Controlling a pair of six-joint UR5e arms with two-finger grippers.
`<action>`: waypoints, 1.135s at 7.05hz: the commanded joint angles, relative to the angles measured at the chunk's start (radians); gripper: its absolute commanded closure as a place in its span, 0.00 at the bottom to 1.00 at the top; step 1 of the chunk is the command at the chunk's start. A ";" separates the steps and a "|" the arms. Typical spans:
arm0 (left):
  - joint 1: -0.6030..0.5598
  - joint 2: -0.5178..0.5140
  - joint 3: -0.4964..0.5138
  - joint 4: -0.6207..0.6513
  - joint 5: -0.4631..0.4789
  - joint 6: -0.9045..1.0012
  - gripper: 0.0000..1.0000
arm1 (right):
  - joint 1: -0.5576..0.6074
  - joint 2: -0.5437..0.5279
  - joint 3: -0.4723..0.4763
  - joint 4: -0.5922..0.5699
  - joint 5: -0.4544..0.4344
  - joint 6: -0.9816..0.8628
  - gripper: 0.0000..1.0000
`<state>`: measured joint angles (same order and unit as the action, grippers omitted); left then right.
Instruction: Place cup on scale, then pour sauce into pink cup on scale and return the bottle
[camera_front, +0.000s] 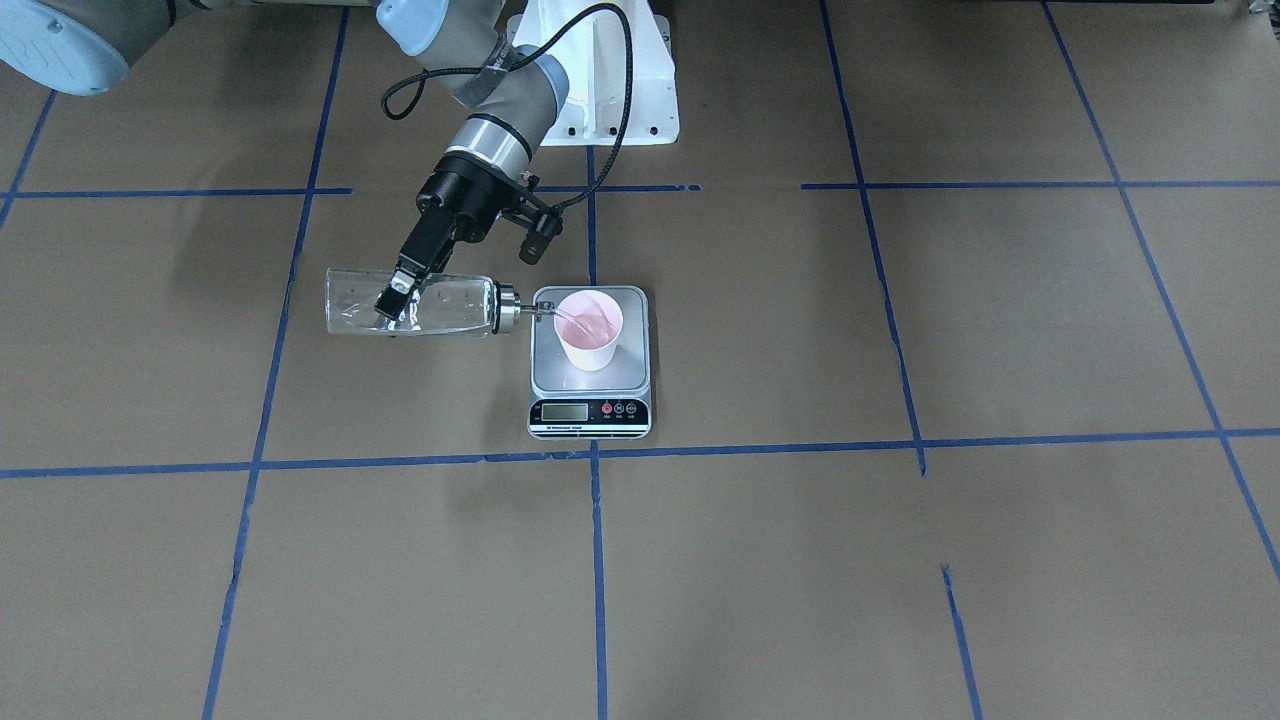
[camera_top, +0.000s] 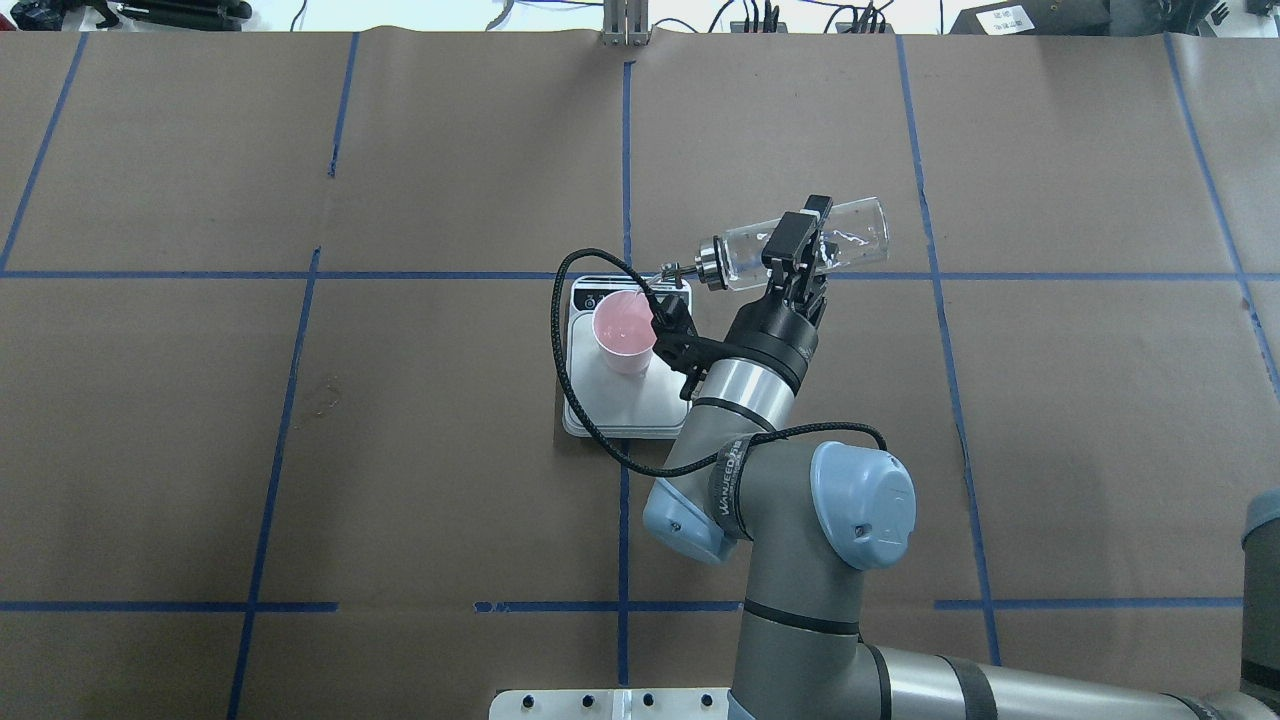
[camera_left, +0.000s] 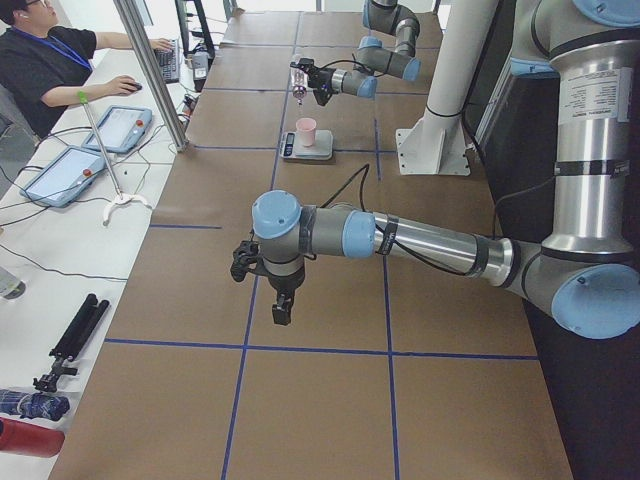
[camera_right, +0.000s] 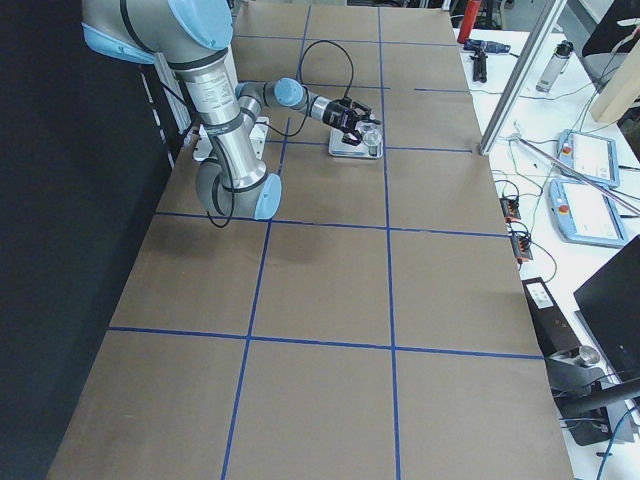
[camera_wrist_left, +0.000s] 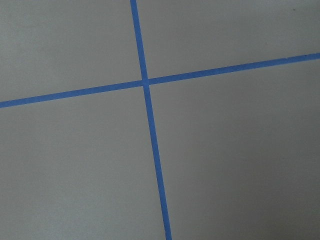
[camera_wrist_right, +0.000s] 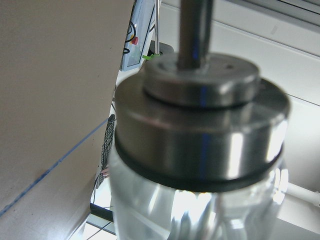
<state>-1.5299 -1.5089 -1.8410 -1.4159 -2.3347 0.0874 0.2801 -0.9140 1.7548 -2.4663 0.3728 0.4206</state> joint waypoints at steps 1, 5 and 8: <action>-0.001 0.001 0.000 0.000 0.000 0.000 0.00 | 0.001 -0.005 0.002 -0.002 -0.002 0.001 1.00; 0.001 -0.001 -0.001 -0.002 0.000 0.002 0.00 | 0.002 -0.006 0.003 -0.002 0.000 0.003 1.00; -0.001 0.001 -0.004 -0.002 0.000 0.000 0.00 | 0.004 -0.008 0.003 -0.002 0.000 0.012 1.00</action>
<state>-1.5307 -1.5092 -1.8434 -1.4174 -2.3347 0.0876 0.2828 -0.9209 1.7579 -2.4682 0.3728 0.4263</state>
